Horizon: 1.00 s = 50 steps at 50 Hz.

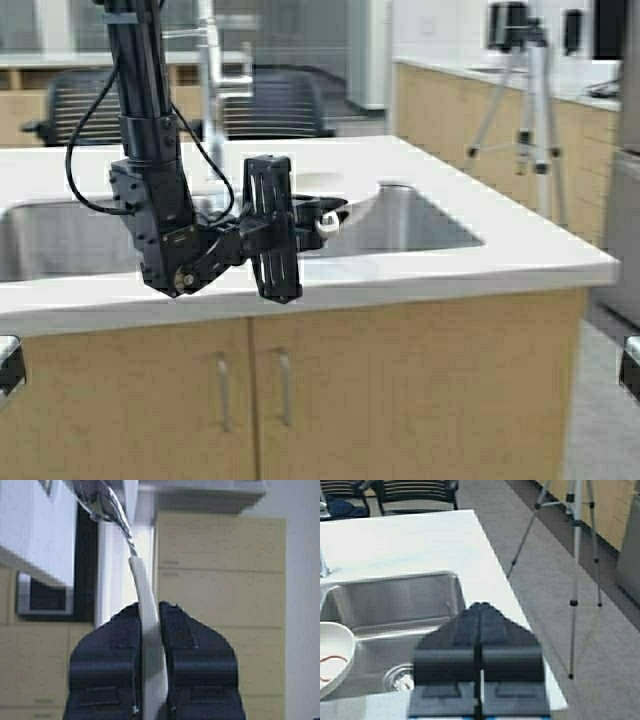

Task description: Wash the pan

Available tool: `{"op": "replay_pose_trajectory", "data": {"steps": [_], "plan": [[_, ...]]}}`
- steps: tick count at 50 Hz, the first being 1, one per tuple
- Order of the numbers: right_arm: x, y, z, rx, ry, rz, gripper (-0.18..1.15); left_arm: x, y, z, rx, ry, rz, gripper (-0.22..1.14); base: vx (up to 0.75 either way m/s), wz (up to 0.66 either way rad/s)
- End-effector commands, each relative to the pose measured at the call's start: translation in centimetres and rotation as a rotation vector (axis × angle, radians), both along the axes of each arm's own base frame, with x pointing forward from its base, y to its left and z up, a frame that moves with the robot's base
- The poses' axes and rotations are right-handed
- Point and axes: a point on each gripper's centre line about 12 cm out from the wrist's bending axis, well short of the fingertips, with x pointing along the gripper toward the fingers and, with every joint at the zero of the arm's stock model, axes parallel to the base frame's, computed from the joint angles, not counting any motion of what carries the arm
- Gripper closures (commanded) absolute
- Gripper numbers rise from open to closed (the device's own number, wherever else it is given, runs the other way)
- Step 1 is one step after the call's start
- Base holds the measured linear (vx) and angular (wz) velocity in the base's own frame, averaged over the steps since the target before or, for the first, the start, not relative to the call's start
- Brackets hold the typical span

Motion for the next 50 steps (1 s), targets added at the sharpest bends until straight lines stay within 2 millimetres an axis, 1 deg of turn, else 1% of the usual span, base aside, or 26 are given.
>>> {"op": "replay_pose_trajectory", "data": {"steps": [1, 7, 12, 23, 30, 37, 43, 47, 50], "plan": [[0.1, 0.0, 0.5, 0.006, -0.018, -0.001, 0.92, 0.4, -0.6, 0.9, -0.022, -0.048, -0.022, 0.89, 0.18, 0.29], [-0.3, 0.0, 0.1, 0.02, -0.012, -0.004, 0.92, 0.2, -0.7, 0.5, -0.019, -0.042, -0.031, 0.89, 0.18, 0.27], [-0.6, 0.0, 0.1, 0.06, -0.02, -0.006, 0.92, 0.6, -0.4, 0.6, -0.021, -0.045, -0.025, 0.89, 0.18, 0.26], [-0.7, -0.1, 0.1, 0.08, 0.004, -0.008, 0.92, 2.7, 1.2, 1.1, -0.029, -0.064, 0.01, 0.89, 0.17, 0.28], [-0.6, -0.1, 0.1, 0.08, 0.011, -0.009, 0.92, 4.3, 1.5, 1.2, -0.02, -0.048, 0.011, 0.89, 0.16, 0.32], [-0.3, 0.0, 0.3, 0.08, 0.01, -0.008, 0.92, 5.3, 1.2, 1.3, -0.022, -0.026, 0.011, 0.89, 0.14, 0.26], [0.4, 0.0, 0.5, 0.079, 0.014, -0.008, 0.92, 6.3, 0.8, 1.2, -0.014, -0.024, 0.013, 0.89, 0.14, 0.16], [0.9, 0.0, 0.2, 0.072, 0.03, -0.007, 0.92, 6.9, 0.5, 1.0, -0.003, -0.018, 0.013, 0.89, 0.17, 0.09], [0.9, 0.0, 0.0, 0.065, 0.037, -0.005, 0.92, 7.3, 0.5, 1.0, 0.003, -0.019, 0.011, 0.89, 0.17, 0.09]]}}
